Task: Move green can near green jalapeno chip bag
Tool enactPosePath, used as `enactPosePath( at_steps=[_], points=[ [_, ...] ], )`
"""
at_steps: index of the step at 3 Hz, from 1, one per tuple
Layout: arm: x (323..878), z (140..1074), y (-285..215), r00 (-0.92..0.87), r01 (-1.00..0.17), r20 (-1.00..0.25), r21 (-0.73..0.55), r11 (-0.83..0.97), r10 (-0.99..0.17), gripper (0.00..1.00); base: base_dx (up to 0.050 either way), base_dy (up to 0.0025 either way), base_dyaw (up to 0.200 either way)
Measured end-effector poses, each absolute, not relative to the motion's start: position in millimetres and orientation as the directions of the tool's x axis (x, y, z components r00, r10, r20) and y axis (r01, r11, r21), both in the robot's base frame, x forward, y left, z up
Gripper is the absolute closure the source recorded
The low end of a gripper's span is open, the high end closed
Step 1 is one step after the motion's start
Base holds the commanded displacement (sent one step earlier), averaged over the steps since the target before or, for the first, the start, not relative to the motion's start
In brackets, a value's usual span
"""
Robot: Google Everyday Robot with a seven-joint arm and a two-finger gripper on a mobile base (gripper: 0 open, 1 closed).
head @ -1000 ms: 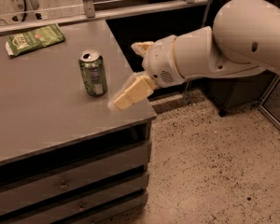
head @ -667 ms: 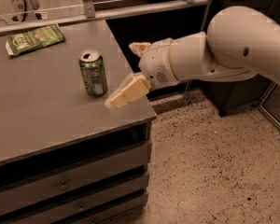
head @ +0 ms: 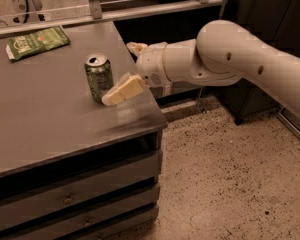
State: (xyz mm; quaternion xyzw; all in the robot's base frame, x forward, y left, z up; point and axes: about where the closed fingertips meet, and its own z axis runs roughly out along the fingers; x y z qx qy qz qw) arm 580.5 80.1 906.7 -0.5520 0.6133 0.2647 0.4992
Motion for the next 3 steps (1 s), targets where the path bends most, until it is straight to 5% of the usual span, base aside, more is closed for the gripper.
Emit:
enactPosePath(
  at_steps=[2, 3],
  points=[
    [621.2, 888.7, 113.4, 0.107, -0.949, -0.935, -0.198, 0.246, -0.339, 0.0, 0.0, 0.0, 0.0],
    [636.2, 883.0, 132.1, 0.105, -0.953, -0.945, -0.184, 0.24, -0.309, 0.15, 0.0, 0.0, 0.0]
  ],
)
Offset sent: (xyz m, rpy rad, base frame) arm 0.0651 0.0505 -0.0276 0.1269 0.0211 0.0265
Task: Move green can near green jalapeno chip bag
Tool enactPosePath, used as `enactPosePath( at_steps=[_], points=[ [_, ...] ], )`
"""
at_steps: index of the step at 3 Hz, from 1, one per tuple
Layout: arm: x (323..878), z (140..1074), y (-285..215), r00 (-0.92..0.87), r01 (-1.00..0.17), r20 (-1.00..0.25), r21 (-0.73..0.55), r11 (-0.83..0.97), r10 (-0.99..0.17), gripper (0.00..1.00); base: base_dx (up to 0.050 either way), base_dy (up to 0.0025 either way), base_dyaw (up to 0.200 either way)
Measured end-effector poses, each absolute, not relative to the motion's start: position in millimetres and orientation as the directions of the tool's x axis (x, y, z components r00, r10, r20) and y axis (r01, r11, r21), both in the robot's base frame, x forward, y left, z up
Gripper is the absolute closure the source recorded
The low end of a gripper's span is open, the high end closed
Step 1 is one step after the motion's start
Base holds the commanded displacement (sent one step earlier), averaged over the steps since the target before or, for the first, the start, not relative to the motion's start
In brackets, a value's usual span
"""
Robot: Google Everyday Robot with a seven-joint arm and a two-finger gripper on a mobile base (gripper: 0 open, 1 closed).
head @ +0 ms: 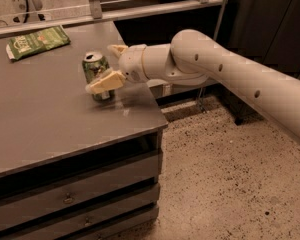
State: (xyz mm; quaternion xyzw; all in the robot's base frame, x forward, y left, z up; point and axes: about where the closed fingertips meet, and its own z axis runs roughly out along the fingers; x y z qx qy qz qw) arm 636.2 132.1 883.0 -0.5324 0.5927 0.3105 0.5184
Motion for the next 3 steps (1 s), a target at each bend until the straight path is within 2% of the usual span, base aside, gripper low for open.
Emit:
enactPosePath(
  at_steps=[2, 3],
  points=[
    [652.8, 883.7, 151.1, 0.084, -0.956, -0.964, -0.15, 0.251, -0.254, 0.61, 0.0, 0.0, 0.0],
    [670.7, 897.5, 151.7, 0.119, -0.947, -0.964, -0.182, 0.264, -0.237, 0.84, 0.0, 0.0, 0.0]
  ],
)
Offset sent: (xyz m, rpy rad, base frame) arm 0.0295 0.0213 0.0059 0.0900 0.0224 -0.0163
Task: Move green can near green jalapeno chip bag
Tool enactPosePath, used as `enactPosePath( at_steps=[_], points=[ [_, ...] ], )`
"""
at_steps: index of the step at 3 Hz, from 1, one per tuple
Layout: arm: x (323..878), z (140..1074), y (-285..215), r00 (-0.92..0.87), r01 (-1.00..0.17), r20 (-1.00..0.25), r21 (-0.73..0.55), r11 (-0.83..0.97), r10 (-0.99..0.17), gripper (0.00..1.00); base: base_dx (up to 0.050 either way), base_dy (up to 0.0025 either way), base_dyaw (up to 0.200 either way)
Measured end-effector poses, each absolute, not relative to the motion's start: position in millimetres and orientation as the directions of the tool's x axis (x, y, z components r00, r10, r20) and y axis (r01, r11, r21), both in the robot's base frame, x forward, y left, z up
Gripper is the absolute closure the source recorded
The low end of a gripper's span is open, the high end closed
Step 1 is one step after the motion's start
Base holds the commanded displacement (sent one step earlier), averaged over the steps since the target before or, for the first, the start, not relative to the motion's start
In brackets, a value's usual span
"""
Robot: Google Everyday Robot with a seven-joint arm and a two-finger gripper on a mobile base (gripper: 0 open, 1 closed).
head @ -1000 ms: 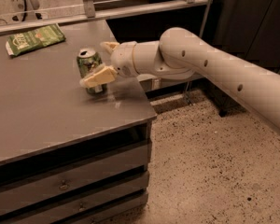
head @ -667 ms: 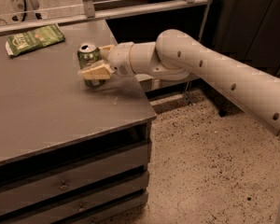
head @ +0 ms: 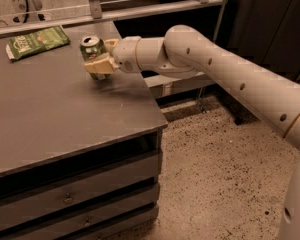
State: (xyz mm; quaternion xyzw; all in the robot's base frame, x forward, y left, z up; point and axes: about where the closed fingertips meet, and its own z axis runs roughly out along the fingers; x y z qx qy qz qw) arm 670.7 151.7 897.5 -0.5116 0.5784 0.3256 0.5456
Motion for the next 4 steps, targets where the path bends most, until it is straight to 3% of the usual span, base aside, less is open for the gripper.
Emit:
enactPosePath(
  at_steps=[1, 4],
  points=[
    [711.7, 943.6, 135.1, 0.218, -0.906, -0.948, -0.285, 0.312, -0.231, 1.0, 0.0, 0.0, 0.0],
    [738.1, 928.1, 157.8, 0.184, -0.939, -0.962, -0.234, 0.254, -0.204, 1.0, 0.0, 0.0, 0.0]
  ],
)
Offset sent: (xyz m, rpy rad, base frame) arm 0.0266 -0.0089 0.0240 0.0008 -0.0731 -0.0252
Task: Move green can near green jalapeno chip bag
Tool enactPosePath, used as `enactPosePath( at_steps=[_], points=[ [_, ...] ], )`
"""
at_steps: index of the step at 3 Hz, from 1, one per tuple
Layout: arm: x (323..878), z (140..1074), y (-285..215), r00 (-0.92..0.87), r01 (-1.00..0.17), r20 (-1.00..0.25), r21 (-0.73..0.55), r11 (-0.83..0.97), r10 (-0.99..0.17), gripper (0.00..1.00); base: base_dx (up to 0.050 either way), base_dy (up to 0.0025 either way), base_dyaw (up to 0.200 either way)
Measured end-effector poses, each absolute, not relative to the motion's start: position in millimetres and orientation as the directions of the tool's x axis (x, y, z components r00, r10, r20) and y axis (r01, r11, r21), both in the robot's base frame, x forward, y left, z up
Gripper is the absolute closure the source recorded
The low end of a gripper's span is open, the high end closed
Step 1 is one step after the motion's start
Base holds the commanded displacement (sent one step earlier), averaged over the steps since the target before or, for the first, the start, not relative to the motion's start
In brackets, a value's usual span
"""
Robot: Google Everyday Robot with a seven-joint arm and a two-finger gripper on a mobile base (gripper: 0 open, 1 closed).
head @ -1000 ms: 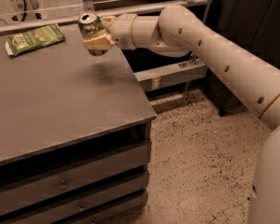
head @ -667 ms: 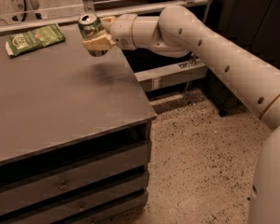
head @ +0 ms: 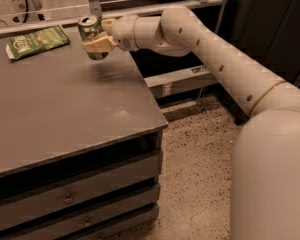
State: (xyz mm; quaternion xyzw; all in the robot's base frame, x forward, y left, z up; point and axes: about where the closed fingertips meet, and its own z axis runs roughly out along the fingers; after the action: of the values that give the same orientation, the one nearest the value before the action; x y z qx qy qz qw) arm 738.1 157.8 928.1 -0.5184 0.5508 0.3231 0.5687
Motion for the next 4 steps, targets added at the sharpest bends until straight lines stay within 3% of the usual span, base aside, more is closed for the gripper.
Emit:
enactPosePath(
  at_steps=[1, 3, 4],
  points=[
    [768.0, 919.8, 197.3, 0.164, -0.961, -0.968, -0.201, 0.189, -0.192, 1.0, 0.0, 0.0, 0.0],
    [811.2, 976.2, 222.0, 0.191, -0.938, -0.974, -0.218, 0.27, -0.125, 1.0, 0.0, 0.0, 0.0],
    [808.9, 970.7, 240.4, 0.133, -0.942, -0.986, -0.157, 0.297, -0.1, 1.0, 0.0, 0.0, 0.0]
  ],
)
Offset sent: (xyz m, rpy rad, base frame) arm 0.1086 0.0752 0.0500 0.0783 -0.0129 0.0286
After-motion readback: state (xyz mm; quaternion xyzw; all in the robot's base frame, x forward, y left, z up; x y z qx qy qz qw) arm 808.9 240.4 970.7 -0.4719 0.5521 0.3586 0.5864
